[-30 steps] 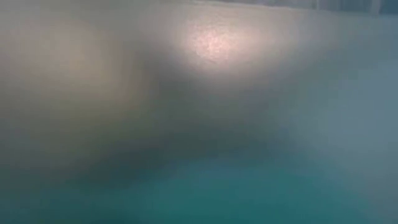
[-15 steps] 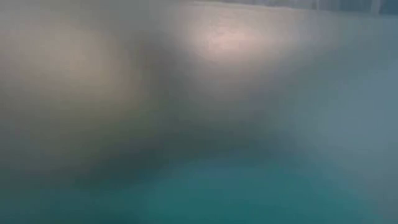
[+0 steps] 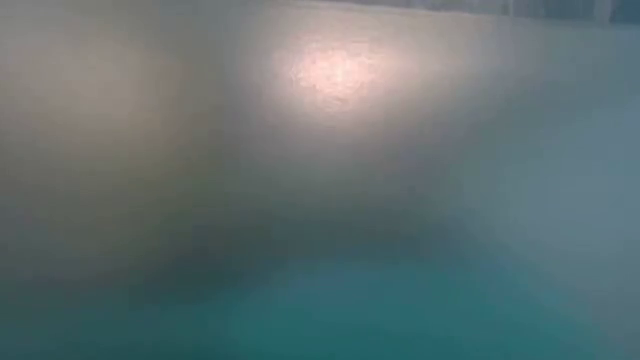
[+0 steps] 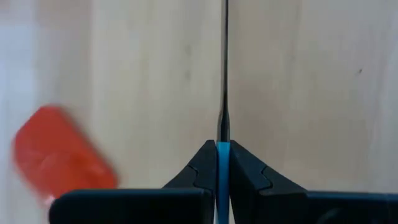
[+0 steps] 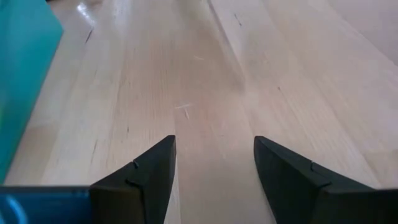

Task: Pick & Place Kitchen Items
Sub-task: Put the blue table knife into the transparent bin

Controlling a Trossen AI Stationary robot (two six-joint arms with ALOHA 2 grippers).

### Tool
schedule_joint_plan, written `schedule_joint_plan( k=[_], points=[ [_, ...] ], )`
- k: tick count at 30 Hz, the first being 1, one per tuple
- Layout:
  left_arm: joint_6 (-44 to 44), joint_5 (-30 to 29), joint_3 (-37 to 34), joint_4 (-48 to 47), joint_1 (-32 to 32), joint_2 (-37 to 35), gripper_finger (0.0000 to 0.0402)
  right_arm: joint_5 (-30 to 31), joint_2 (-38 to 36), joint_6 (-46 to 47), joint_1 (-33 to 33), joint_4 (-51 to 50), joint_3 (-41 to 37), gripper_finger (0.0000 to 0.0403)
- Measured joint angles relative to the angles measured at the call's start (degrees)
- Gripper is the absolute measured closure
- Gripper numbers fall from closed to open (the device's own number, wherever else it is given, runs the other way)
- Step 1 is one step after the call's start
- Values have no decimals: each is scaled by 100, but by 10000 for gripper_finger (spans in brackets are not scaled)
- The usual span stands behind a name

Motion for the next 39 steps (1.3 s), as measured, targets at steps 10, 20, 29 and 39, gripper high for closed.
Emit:
schedule_joint_plan(
  k=[10, 20, 29, 39],
  points=[
    [-473, -824, -2, -296, -370, -1621, 389, -25, -14, 24, 7, -83, 10, 184],
    [-482, -1545, -438, 1037, -1148, -3052, 389, -27, -14, 39, 10, -109, 12, 184],
    [596, -1827, -1189, 3532, -1645, -3296, 389, 64, -16, 42, 16, -110, 12, 185],
    [718, -1524, -2198, 5852, -1643, -3294, 389, 86, -14, 42, 17, -110, 12, 185]
  ],
)
